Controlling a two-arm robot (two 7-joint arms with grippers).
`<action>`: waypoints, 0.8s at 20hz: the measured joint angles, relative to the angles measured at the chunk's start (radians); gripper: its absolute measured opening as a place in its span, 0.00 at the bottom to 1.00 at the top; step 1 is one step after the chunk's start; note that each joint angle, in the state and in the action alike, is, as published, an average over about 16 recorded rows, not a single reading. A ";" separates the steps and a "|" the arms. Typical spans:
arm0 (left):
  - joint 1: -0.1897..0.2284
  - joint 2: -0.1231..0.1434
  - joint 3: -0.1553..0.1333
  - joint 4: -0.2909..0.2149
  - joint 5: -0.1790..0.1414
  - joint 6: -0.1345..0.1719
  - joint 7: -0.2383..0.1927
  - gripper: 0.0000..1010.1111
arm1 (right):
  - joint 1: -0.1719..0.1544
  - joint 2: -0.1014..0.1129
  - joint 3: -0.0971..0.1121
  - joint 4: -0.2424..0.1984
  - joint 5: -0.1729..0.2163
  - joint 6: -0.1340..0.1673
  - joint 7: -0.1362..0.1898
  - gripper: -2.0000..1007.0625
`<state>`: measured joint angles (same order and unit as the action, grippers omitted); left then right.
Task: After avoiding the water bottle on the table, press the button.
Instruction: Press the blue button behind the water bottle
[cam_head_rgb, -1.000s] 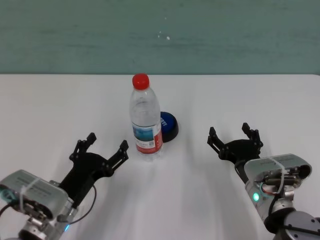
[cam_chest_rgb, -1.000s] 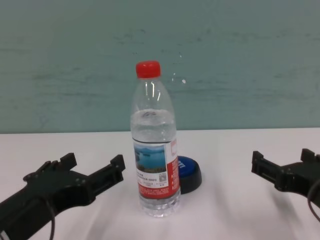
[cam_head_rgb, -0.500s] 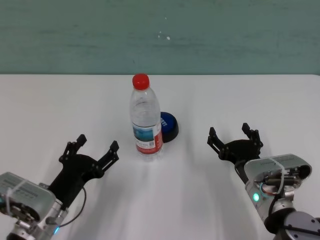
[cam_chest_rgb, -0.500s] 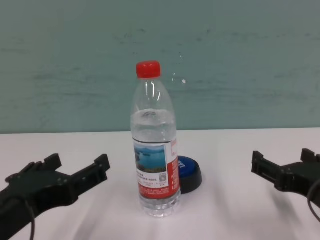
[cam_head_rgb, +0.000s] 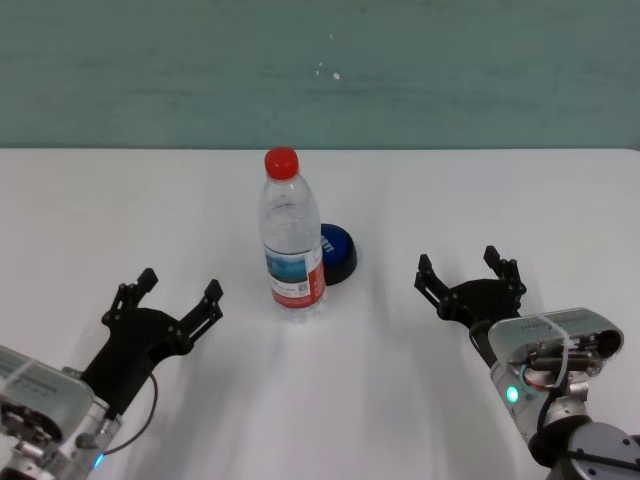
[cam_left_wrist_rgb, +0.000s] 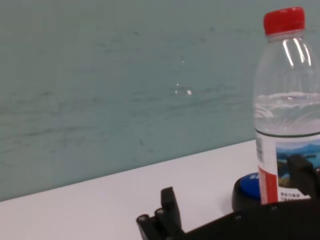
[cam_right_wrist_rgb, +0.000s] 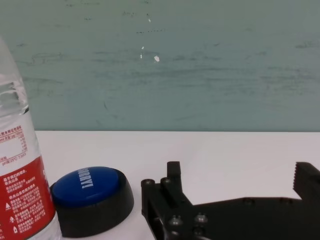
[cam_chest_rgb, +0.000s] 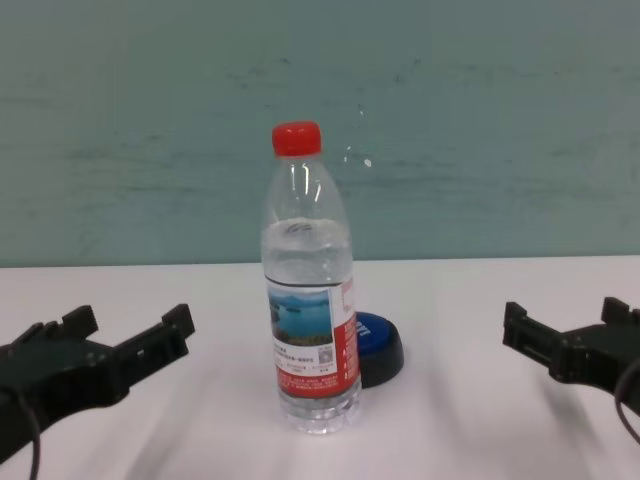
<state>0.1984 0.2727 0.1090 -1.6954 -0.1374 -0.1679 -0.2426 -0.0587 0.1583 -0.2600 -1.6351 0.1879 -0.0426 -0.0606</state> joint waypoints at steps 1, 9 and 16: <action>-0.001 0.000 -0.002 0.001 0.000 -0.001 0.001 1.00 | 0.000 0.000 0.000 0.000 0.000 0.000 0.000 1.00; -0.031 -0.005 -0.019 0.026 -0.001 -0.008 0.007 1.00 | 0.000 0.000 0.000 0.000 0.000 0.000 0.000 1.00; -0.081 -0.003 -0.024 0.065 -0.004 -0.010 -0.005 1.00 | 0.000 0.000 0.000 0.000 0.000 0.000 0.000 1.00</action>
<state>0.1176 0.2692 0.0848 -1.6306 -0.1418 -0.1780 -0.2471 -0.0587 0.1583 -0.2600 -1.6351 0.1879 -0.0426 -0.0606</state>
